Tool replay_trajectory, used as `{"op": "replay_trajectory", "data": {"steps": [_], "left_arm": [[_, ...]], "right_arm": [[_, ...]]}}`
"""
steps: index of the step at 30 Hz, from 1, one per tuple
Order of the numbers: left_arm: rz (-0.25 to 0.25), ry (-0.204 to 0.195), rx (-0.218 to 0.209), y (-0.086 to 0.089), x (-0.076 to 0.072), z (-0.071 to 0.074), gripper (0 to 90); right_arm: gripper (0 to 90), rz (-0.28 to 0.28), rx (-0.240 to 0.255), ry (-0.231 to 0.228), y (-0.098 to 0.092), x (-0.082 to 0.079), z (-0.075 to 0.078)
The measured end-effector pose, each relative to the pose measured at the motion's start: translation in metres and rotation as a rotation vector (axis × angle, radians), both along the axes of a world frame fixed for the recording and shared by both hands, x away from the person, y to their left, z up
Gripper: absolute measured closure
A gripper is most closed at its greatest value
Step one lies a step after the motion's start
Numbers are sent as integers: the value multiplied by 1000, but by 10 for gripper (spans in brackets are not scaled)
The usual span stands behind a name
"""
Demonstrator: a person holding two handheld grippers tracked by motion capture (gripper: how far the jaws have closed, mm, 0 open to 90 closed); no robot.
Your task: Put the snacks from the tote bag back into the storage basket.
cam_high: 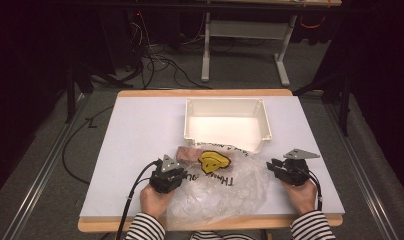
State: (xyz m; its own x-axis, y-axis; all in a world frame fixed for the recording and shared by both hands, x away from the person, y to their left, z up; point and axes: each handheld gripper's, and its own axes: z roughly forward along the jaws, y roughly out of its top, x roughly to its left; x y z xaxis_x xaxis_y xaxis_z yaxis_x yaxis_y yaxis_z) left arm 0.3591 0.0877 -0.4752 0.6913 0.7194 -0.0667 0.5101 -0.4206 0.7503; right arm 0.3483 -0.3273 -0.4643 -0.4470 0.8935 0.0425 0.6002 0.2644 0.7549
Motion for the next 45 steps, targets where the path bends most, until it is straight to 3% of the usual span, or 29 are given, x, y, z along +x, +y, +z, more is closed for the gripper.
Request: {"op": "replay_trajectory", "data": {"steps": [6, 9, 13, 14, 18, 25, 30, 33, 34, 35, 36, 38, 41, 45], "left_arm": [[-9, 7, -1, -2, 0, -2, 878], [-13, 7, 0, -3, 0, -2, 889], [-28, 23, -7, -6, -1, -2, 898], [-31, 24, -5, -7, -2, -2, 898], [-46, 29, -3, -13, -4, -1, 899], [-69, 31, 3, -17, -7, 2, 899], [-67, 5, -27, -12, -11, 10, 899], [-69, -15, -24, -7, -13, 16, 899], [-72, -23, -22, -6, -14, 19, 898], [-70, -31, -23, -5, -15, 22, 897], [-71, -44, -30, -3, -16, 26, 897], [-69, -64, -55, 1, -18, 35, 896], [-81, -70, -64, 5, -15, 43, 897], [-46, -76, -81, 10, -6, 49, 899]], "right_arm": [[606, 30, 54, -68, 1, -16, 24], [578, 71, 62, -87, 8, -24, 32], [530, 168, 79, -105, 27, -36, 39], [530, 168, 79, -105, 27, -36, 39], [478, 232, 74, -77, 43, -41, 36], [455, 246, 35, -26, 56, -34, 18], [461, 240, -10, 24, 60, -28, 1], [545, 245, -31, 35, 61, -27, -5], [615, 253, -35, 42, 62, -26, -7], [745, 275, -49, 53, 65, -25, -12], [745, 275, -49, 53, 65, -25, -12], [879, 296, -61, 38, 67, -27, -12], [900, 313, -65, 15, 66, -29, -8], [900, 287, -28, -33, 60, -30, 7]]}}
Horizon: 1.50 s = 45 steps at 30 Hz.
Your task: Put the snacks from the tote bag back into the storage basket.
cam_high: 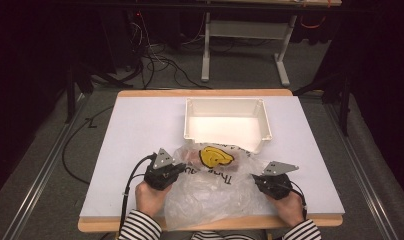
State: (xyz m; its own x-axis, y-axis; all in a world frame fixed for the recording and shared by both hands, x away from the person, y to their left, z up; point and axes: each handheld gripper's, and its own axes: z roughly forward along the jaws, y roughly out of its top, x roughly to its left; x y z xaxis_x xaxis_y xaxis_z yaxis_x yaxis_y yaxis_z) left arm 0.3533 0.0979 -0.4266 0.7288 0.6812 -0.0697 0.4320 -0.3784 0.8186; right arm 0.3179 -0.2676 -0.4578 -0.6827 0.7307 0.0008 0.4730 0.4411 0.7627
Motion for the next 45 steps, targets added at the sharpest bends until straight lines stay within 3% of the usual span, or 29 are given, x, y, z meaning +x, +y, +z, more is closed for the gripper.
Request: {"op": "replay_trajectory", "data": {"steps": [7, 11, 12, 14, 20, 26, 30, 32, 33, 36, 38, 41, 45], "left_arm": [[20, -23, -27, 7, 0, 9, 889], [20, -28, -31, 8, -1, 11, 879], [15, -25, -29, 8, 0, 11, 879], [20, -28, -34, 7, 4, 14, 887], [39, -44, -56, 2, 14, 20, 896], [71, -31, -58, 2, 22, 12, 898], [73, -24, -31, -1, 24, 8, 898], [72, -22, -25, -2, 25, 6, 898], [73, -18, -26, -2, 26, 5, 898], [85, -22, -25, -2, 28, 5, 898], [104, -38, -38, 2, 28, 6, 897], [123, -52, -55, 6, 30, 5, 897], [137, -54, -56, 6, 34, 2, 897]], "right_arm": [[900, -31, 63, -49, -11, 0, 22], [885, -19, 55, -57, -10, -2, 26], [855, -17, 52, -57, -9, -2, 26], [689, 1, 52, -39, -6, -2, 26], [560, -9, 31, -70, -4, -9, 34], [510, -3, 62, -104, 0, -16, 51], [492, 17, 78, -107, 9, -14, 54], [503, 24, 73, -98, 13, -12, 54], [551, 32, 60, -90, 16, -11, 53], [796, 61, 21, -58, 21, -7, 45], [900, 65, 34, -52, 19, -4, 40], [900, 24, 56, -69, 13, -2, 36], [900, -29, 47, -115, 9, -4, 39]]}}
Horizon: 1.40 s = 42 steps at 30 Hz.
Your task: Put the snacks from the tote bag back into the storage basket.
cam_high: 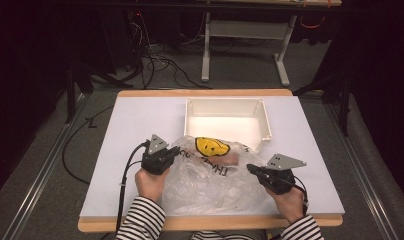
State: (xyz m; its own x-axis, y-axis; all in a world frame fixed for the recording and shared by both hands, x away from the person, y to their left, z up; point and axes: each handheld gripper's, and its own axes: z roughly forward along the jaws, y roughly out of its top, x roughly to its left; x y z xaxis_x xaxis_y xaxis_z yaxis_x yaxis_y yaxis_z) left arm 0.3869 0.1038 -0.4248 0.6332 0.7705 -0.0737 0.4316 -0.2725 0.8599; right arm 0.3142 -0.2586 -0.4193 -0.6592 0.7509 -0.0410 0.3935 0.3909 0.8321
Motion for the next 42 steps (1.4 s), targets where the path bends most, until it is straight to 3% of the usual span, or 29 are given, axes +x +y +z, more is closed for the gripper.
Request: {"op": "replay_trajectory", "data": {"steps": [3, 7, 13, 16, 19, 23, 26, 32, 37, 42], "left_arm": [[28, -21, 6, 0, 1, -1, 897], [61, -21, -14, 1, 6, -6, 898], [55, 5, 8, 4, 10, -11, 897], [56, 16, 19, 4, 11, -15, 898], [43, 2, 17, 3, 5, -19, 898], [17, 7, 50, 1, -1, -21, 897], [3, 11, 55, 1, -2, -21, 898], [-26, 17, 80, -1, -5, -20, 898], [-30, 19, 87, -3, -4, -17, 898], [-32, 17, 80, -4, -3, -13, 898]], "right_arm": [[900, -12, -11, -14, -2, 2, 1], [900, -23, -12, -6, -5, 7, -2], [900, -26, -7, 40, -8, 12, -8], [773, 24, 53, 78, -11, 11, -11], [673, 34, 101, 66, -16, 2, -1], [602, 11, 82, 31, -19, -4, 19], [571, 1, 80, 26, -18, -2, 25], [516, 5, 143, 29, -8, 4, 25], [455, 47, 88, 80, 12, 13, 18], [426, 65, 21, 154, 29, 23, -1]]}}
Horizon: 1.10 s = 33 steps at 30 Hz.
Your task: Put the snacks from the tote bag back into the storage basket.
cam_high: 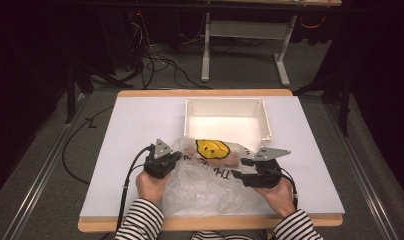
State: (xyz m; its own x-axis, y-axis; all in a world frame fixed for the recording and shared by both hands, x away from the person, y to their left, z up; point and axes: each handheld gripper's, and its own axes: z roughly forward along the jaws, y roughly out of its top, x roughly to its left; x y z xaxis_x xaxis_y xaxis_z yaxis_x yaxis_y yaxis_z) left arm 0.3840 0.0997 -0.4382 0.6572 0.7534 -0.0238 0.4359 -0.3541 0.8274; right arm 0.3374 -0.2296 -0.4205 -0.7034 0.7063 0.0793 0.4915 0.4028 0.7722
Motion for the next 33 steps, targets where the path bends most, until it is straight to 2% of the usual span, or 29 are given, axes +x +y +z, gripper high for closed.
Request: {"op": "replay_trajectory", "data": {"steps": [3, 4, 6, 9, 10, 15, 18, 20, 22, 27, 31, 33], "left_arm": [[-1, -1, 0, -1, 1, 1, 898], [1, -2, -2, -1, 1, 2, 898], [-2, -5, -6, -1, 1, 3, 898], [-7, -11, -7, -3, 2, 5, 898], [-10, -13, -6, -3, 2, 6, 898], [-6, -21, -15, -3, 2, 8, 898], [1, -24, -15, -3, 3, 9, 898], [8, -29, -21, -4, 4, 10, 898], [17, -29, -19, -4, 7, 9, 898], [42, -23, -11, -5, 12, 5, 898], [70, -26, -15, -2, 17, 3, 898], [78, -14, -4, -2, 21, 1, 898]], "right_arm": [[441, 4, -44, 34, 5, 4, -13], [473, 4, -55, 45, 6, 5, -17], [596, 6, -79, 54, 7, 6, -22], [853, 18, -116, 60, 8, 8, -26], [898, 24, -123, 59, 8, 8, -26], [900, -4, -116, -4, 4, 3, -15], [900, -51, -88, -59, -1, 3, -7], [900, -93, -64, -84, -4, 6, -1], [900, -113, -62, -99, -6, 9, 1], [900, -146, -74, -103, -5, 17, 0], [900, -175, -80, -88, -6, 25, -5], [900, -187, -82, -87, -6, 28, -8]]}}
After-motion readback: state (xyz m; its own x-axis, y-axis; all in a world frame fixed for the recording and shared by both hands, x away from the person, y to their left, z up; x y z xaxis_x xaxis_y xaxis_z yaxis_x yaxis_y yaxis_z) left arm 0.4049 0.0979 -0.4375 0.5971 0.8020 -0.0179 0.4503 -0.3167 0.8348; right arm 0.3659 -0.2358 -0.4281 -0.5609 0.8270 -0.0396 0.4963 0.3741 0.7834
